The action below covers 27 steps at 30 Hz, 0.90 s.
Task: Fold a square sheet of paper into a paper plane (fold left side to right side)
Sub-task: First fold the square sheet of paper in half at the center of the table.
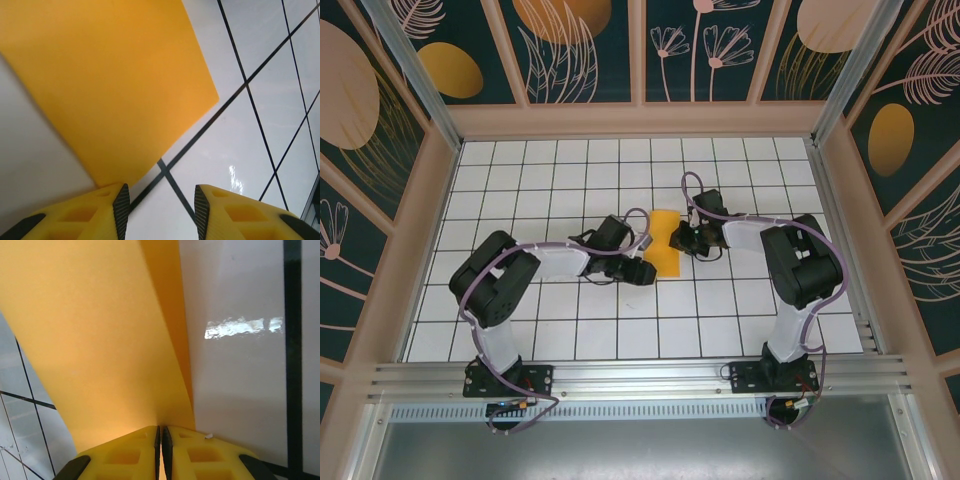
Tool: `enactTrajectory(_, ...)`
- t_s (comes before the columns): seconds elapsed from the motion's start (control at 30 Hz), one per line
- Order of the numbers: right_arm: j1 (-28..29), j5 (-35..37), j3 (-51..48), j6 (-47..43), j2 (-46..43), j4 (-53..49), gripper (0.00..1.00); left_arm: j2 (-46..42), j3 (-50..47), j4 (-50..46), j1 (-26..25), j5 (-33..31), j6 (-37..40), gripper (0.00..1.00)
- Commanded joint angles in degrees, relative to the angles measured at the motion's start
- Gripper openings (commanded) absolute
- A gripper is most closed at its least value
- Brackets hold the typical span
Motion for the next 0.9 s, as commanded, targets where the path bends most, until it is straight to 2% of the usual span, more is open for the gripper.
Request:
enactTrajectory(0.0,1.0,4.6,-1.2,-1.0,4.4,-5.4,0.17,-3.1,-1.6,1.1,-0.2,2.4,-1.3,0.42)
enactTrajectory(0.3,1.1,4.6,-0.9,-1.1,4.3,-5.6,0.16,-5.5,7.1,-1.9,2.3,2.3,-1.5,0.42)
enactTrajectory(0.6,1.4,4.3,-0.4,-1.2,4.3,-5.8,0.17,5.1,13.6,-2.2,4.7,0.7,-0.9,0.4)
enactTrajectory(0.87,1.6,4.6,-0.3,-1.2,4.5,-5.9,0.17,7.9,14.0,-1.6,4.7,0.7,-0.2,0.4)
